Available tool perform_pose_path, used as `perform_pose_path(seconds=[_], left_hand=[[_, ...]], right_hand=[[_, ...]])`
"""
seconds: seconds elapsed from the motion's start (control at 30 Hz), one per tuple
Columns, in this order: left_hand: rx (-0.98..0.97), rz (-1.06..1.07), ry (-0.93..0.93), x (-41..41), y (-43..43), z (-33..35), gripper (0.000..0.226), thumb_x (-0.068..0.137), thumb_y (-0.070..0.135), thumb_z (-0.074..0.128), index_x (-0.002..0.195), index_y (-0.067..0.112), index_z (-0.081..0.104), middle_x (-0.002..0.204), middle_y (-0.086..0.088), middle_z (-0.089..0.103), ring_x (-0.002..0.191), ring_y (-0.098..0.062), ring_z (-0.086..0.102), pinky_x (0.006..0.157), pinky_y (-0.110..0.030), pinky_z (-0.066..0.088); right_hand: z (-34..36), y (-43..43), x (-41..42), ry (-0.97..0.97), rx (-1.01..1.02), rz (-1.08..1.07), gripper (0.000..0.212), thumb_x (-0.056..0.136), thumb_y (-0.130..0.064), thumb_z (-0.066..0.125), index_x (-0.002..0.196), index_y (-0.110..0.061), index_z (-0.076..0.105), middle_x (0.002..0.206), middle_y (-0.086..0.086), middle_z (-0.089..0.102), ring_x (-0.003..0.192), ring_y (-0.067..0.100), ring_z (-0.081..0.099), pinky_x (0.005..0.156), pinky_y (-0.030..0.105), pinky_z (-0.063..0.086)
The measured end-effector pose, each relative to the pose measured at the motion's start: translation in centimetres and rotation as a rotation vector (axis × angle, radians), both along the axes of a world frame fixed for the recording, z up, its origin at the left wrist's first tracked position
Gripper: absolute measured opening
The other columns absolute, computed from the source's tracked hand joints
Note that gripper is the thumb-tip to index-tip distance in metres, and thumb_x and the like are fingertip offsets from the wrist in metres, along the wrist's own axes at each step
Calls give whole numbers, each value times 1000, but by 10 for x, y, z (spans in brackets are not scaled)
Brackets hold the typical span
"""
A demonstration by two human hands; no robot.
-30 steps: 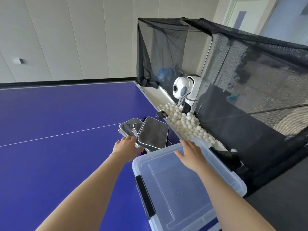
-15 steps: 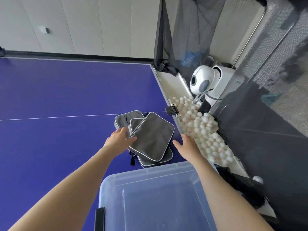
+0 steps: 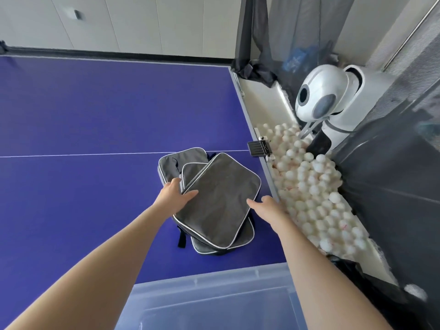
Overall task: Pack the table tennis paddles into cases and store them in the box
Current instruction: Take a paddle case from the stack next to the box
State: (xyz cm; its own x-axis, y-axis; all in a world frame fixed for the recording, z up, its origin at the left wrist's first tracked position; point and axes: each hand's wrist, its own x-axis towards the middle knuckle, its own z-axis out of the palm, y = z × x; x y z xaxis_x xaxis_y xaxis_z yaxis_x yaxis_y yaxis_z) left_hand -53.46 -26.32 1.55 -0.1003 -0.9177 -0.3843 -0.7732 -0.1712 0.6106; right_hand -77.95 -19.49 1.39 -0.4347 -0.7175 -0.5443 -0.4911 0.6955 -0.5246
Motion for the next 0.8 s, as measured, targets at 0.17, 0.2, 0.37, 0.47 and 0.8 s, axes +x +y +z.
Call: perform_pose_path(seconds=[0.17, 0.2, 0.37, 0.47, 0.8], left_hand=[[31, -11, -26, -6, -2, -14, 76, 85, 52, 63, 143, 12, 35, 140, -10, 41, 123, -28, 47, 90, -34, 43], [29, -19, -35, -7, -1, -16, 74, 86, 50, 63, 143, 12, 35, 139, -10, 41, 123, -28, 47, 88, -32, 41], [17, -18, -63, -7, 5, -16, 71, 85, 45, 67, 141, 12, 38, 135, -9, 42, 119, -26, 48, 81, -28, 37], [10, 22, -41, -4, 7, -11, 68, 84, 44, 68, 137, 11, 42, 133, -9, 44, 116, -26, 49, 79, -29, 38], [-95, 209, 120, 40, 26, 43, 64, 82, 40, 72, 134, 15, 45, 131, -7, 47, 104, -19, 50, 79, -30, 41]], right_hand=[[-17, -9, 4, -147, 17, -71, 66, 88, -43, 60, 136, -2, 40, 140, 11, 47, 127, 29, 45, 97, 34, 38], [-18, -10, 6, -176, 10, -87, 64, 87, -41, 63, 135, -3, 42, 138, 10, 49, 125, 29, 47, 97, 34, 39], [-15, -16, 17, -249, -30, -160, 66, 84, -27, 71, 135, -2, 36, 138, 14, 48, 124, 31, 48, 104, 43, 41], [-7, -18, 22, -234, -97, -179, 61, 83, -21, 72, 130, -5, 36, 134, 14, 49, 121, 31, 50, 98, 40, 45], [43, -17, 67, -565, -426, -290, 65, 83, -6, 69, 134, -24, 33, 125, 2, 53, 98, 17, 57, 74, 31, 47]])
